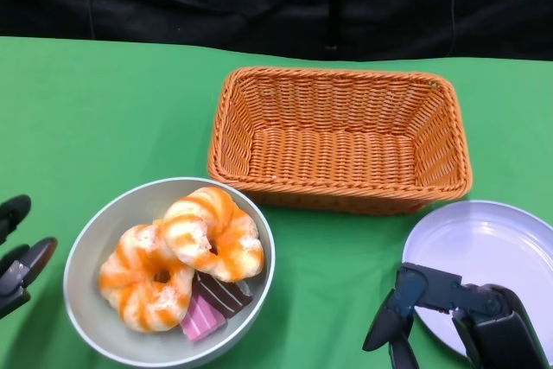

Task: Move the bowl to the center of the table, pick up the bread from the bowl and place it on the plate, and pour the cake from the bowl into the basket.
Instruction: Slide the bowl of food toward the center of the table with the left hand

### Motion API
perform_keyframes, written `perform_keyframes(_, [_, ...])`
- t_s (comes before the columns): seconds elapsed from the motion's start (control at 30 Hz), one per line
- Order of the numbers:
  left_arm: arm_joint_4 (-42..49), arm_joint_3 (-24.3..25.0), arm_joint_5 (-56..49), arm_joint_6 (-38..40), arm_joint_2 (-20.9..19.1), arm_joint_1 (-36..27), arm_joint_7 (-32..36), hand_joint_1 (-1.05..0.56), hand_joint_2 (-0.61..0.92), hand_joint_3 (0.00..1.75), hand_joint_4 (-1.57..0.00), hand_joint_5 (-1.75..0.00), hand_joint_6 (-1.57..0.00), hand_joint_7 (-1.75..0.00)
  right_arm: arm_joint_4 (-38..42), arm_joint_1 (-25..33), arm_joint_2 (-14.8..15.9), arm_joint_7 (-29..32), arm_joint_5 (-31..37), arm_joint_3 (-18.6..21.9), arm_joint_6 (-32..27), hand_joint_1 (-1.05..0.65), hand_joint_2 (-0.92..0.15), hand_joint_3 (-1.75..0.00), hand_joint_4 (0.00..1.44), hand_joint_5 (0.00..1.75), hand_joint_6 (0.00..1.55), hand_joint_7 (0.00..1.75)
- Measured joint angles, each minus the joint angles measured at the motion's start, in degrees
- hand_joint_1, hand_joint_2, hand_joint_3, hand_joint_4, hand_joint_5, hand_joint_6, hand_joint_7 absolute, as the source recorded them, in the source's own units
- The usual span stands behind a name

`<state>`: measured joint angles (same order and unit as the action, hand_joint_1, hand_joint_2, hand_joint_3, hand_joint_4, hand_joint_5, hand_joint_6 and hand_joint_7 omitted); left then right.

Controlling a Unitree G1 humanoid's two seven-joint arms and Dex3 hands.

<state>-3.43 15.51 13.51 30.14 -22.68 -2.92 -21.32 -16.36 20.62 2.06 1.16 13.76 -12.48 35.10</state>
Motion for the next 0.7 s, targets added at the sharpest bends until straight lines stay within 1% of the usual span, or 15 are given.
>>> perform_keyframes(0.1, [1.44,0.23,2.93,5.32,-0.13,1.78,-1.45,-0.68,0.92,0.51,0.00,0.00,0.00,0.00,0.00,0.04,0.01,0.00,-0.02,0.11,0.08,0.03,-0.14,-1.75,0.90,1.67,0.88,1.40])
perform_keyframes(0.17, [2.52,1.49,6.60,10.21,-0.08,3.40,-1.97,-0.64,0.92,0.50,0.00,0.00,0.00,0.00,0.00,0.02,0.01,-0.04,-0.11,0.12,0.09,0.03,-0.14,-1.74,0.90,1.68,0.87,1.40])
perform_keyframes(0.23, [3.14,2.67,9.05,14.08,-0.04,4.79,-2.08,-0.63,0.92,0.50,0.00,0.00,0.00,0.00,-0.01,0.04,0.02,-0.09,-0.22,0.16,0.09,0.02,-0.15,-1.74,0.90,1.68,0.87,1.40])
perform_keyframes(0.3, [3.30,2.95,10.97,16.75,0.06,5.78,-2.10,-0.65,0.92,0.51,0.00,0.00,0.00,0.00,-0.02,0.13,0.02,-0.11,-0.36,0.21,0.09,0.01,-0.15,-1.73,0.90,1.68,0.87,1.40])
perform_keyframes(0.4, [3.31,2.59,13.03,20.02,0.48,6.44,-2.12,-0.67,0.92,0.53,0.00,0.00,0.00,0.00,-0.04,0.22,0.01,-0.11,-0.37,0.21,0.09,0.01,-0.14,-1.73,0.90,1.68,0.87,1.40])
perform_keyframes(0.53, [3.28,1.87,15.02,22.34,0.81,6.54,-2.61,-0.67,0.92,0.58,0.00,0.00,0.00,0.00,-0.21,0.33,0.00,-0.11,-0.26,0.20,0.09,0.02,-0.14,-1.74,0.91,1.68,0.88,1.39])
perform_keyframes(0.7, [1.32,2.80,18.38,27.00,2.66,6.65,-1.64,-0.68,0.92,0.59,0.00,0.00,0.00,0.00,-1.13,0.61,-0.04,-0.11,-0.34,0.11,-0.13,0.03,-0.14,-1.75,0.91,1.68,0.89,1.40])
